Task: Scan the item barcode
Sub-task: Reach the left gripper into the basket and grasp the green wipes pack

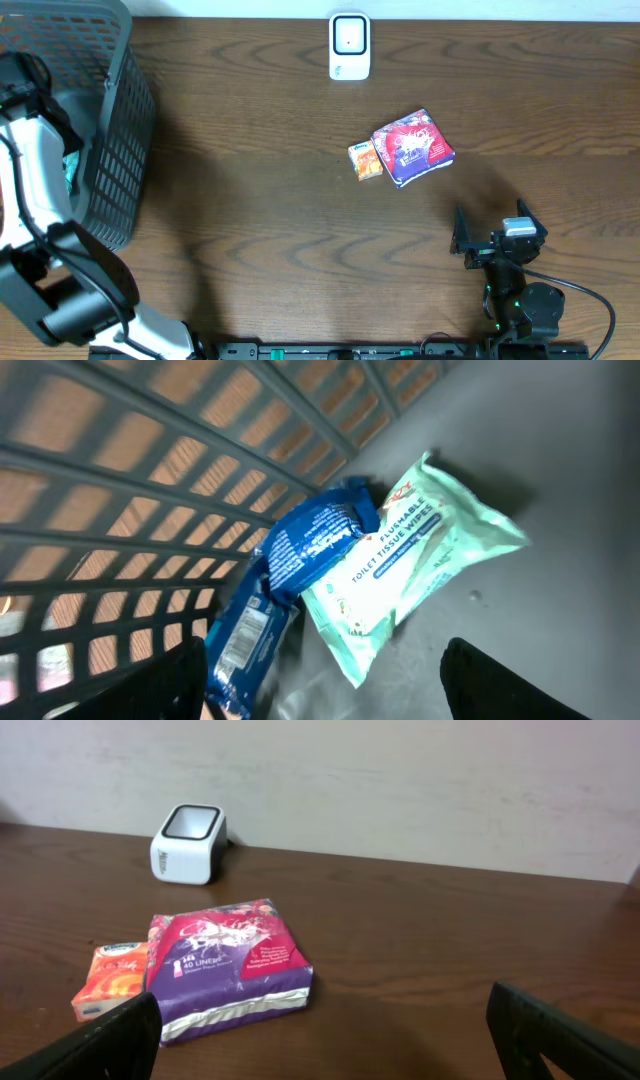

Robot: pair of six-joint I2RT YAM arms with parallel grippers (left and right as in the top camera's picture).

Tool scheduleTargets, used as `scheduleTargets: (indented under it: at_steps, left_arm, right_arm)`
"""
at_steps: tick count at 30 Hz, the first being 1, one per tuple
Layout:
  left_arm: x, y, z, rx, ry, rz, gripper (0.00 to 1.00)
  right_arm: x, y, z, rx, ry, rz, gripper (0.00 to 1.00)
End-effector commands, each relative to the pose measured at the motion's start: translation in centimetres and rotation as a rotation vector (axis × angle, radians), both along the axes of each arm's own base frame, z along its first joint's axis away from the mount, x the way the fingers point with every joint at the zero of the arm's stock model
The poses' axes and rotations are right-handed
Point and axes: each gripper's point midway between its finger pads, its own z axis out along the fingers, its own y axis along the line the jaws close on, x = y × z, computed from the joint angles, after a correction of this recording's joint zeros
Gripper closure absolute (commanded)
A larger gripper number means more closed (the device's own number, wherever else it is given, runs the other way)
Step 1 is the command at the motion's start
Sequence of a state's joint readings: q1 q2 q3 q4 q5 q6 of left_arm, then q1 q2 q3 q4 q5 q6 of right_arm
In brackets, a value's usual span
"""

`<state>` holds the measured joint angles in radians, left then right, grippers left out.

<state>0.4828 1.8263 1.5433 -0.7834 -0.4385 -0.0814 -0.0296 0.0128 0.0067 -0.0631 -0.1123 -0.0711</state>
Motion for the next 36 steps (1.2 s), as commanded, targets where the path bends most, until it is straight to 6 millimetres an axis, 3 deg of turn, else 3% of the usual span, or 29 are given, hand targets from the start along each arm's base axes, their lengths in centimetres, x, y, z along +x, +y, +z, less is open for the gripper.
scheduleTargets:
  at_steps: [1,7,12,15,20,25,28,30,33,36]
  left_arm:
    - [-0.4,0.6,-2.9,-0.003,0.086,0.02,0.25]
    - [-0.2,0.6,-8.1,-0.06,0.182,0.014,0.25]
    - [1.6,-1.1,-12.0,-0.196,0.199,-0.141,0.25]
    - [2.3,-1.0,-12.9,-0.199,0.185,-0.148,0.25]
    - [2.8,0.0,-12.7,-0.176,0.15,-0.139,0.25]
    - [1.9,1.7,-12.9,-0.179,0.135,-0.098,0.26]
    - [1.5,1.6,-13.6,-0.233,0.111,-0.096,0.3]
    - [1.3,1.0,-14.4,-0.299,0.081,-0.102,0.38]
    - [1.0,0.8,-14.7,-0.326,0.073,-0.099,0.71]
    - [1.0,0.8,-14.4,-0.325,0.069,-0.096,0.92]
  right_arm:
    - [0.0,0.0,0.0,-0.012,-0.001,0.002,0.01]
    - [0.0,0.0,0.0,-0.012,-0.001,0.002,0.01]
    - [0.0,0.0,0.0,-0.012,-0.001,0.002,0.01]
    - [0.0,0.0,0.0,-0.012,-0.001,0.002,0.01]
    - [0.0,0.0,0.0,-0.012,-0.001,0.002,0.01]
    - [0.0,0.0,0.0,-0.012,-0.001,0.002,0.01]
    - [0.0,0.0,0.0,-0.012,-0.001,0.002,0.01]
    - [0.0,0.0,0.0,-0.012,-0.001,0.002,0.01]
    - [0.0,0.0,0.0,-0.012,-0.001,0.002,0.01]
    - [0.0,0.0,0.0,-0.012,-0.001,0.002,0.01]
